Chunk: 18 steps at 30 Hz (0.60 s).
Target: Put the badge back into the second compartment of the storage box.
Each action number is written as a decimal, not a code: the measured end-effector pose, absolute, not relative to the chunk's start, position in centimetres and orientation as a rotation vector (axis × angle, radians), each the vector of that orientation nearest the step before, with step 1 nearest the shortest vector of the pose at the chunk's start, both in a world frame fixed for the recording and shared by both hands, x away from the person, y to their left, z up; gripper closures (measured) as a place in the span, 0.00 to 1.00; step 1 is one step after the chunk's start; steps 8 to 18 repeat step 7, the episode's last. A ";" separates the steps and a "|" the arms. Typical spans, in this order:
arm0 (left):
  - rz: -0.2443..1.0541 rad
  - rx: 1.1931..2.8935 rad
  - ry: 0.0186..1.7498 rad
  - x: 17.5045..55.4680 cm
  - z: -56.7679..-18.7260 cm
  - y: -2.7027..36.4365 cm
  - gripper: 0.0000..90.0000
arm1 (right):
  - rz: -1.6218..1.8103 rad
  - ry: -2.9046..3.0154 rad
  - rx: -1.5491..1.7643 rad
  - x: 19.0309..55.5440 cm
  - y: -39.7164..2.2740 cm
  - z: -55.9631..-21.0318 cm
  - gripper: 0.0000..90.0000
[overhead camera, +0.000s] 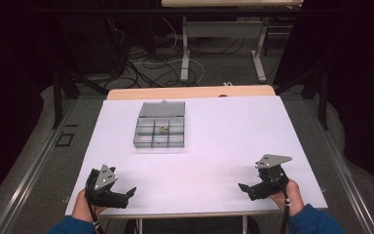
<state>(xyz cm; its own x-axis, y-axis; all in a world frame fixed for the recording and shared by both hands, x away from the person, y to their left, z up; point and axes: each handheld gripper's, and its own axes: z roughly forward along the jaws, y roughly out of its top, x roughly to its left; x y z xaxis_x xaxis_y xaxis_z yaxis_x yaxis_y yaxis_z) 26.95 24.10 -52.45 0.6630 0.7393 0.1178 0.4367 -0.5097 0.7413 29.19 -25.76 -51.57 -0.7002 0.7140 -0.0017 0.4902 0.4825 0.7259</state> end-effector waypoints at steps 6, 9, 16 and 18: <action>0.554 2.190 0.899 27.1 -52.5 24.1 0.01 | 0.986 2.396 0.988 28.4 -26.2 -51.8 0.00; 0.549 2.189 0.900 27.1 -52.5 24.1 0.01 | 0.981 2.387 0.977 28.5 -26.1 -52.0 0.00; 0.549 2.189 0.900 27.1 -52.5 24.1 0.01 | 0.981 2.387 0.977 28.5 -26.1 -52.0 0.00; 0.549 2.189 0.900 27.1 -52.5 24.1 0.01 | 0.981 2.387 0.977 28.5 -26.1 -52.0 0.00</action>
